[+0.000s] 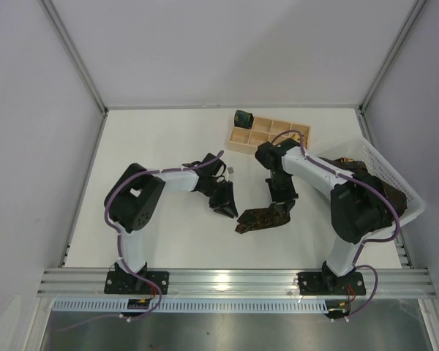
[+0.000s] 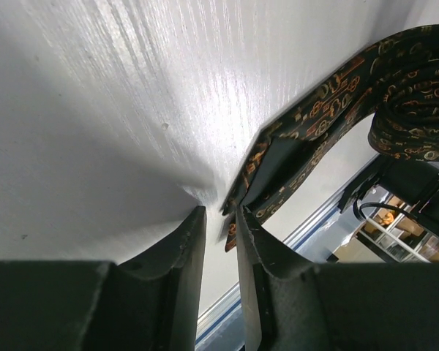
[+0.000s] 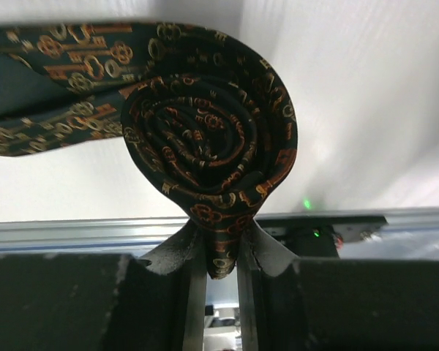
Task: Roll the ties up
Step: Roll the tie
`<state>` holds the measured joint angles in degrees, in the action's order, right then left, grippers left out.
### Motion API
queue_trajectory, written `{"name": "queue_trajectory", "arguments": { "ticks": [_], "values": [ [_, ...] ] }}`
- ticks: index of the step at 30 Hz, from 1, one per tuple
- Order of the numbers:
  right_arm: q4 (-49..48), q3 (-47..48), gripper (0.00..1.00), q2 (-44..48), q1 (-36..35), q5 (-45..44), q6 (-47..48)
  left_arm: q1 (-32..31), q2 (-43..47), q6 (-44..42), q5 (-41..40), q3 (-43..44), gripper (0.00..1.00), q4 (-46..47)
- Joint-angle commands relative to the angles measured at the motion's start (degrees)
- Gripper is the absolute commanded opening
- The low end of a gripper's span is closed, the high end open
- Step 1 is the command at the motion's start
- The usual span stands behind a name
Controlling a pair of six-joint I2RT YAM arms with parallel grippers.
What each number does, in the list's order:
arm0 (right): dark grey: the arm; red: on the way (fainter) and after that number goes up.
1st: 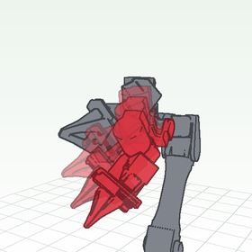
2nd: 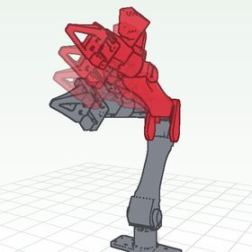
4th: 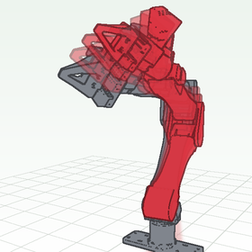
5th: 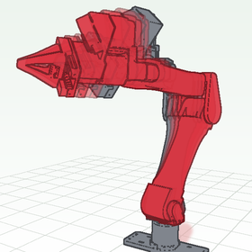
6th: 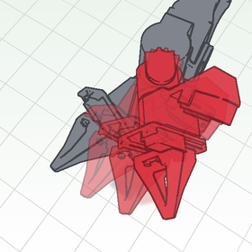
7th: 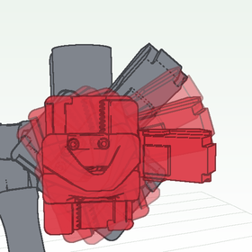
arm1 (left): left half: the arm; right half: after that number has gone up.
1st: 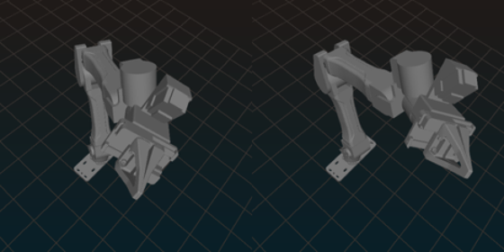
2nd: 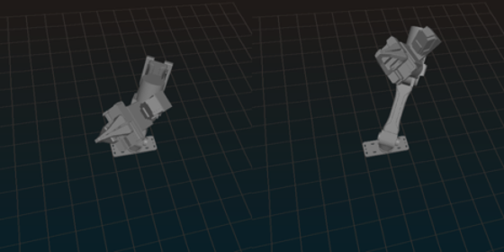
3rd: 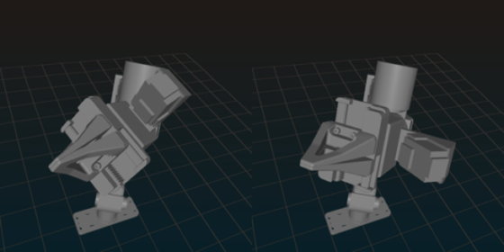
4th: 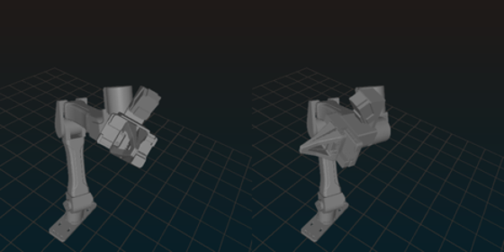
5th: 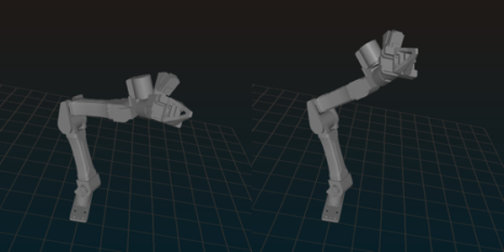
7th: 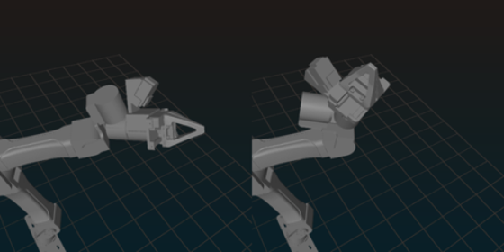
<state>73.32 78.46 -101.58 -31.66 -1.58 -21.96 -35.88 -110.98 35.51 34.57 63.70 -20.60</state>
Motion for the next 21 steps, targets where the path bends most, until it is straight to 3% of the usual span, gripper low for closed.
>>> {"name": "queue_trajectory", "arguments": {
  "ticks": [1,12,21],
  "values": [
    [3.7,1.1,0.00,-0.7,-2.2,-8.2,-1.9,-0.9,2.3,0.0,-1.1,-1.0,0.29,0.2],
    [6.7,4.5,0.00,-9.2,-6.2,-19.5,-10.8,-1.3,5.9,1.4,-1.4,-4.0,0.29,0.2],
    [10.8,11.4,0.00,-15.0,-8.4,-24.3,-16.9,-1.3,15.9,1.9,-1.1,-10.3,0.29,-1.5]
  ]
}}
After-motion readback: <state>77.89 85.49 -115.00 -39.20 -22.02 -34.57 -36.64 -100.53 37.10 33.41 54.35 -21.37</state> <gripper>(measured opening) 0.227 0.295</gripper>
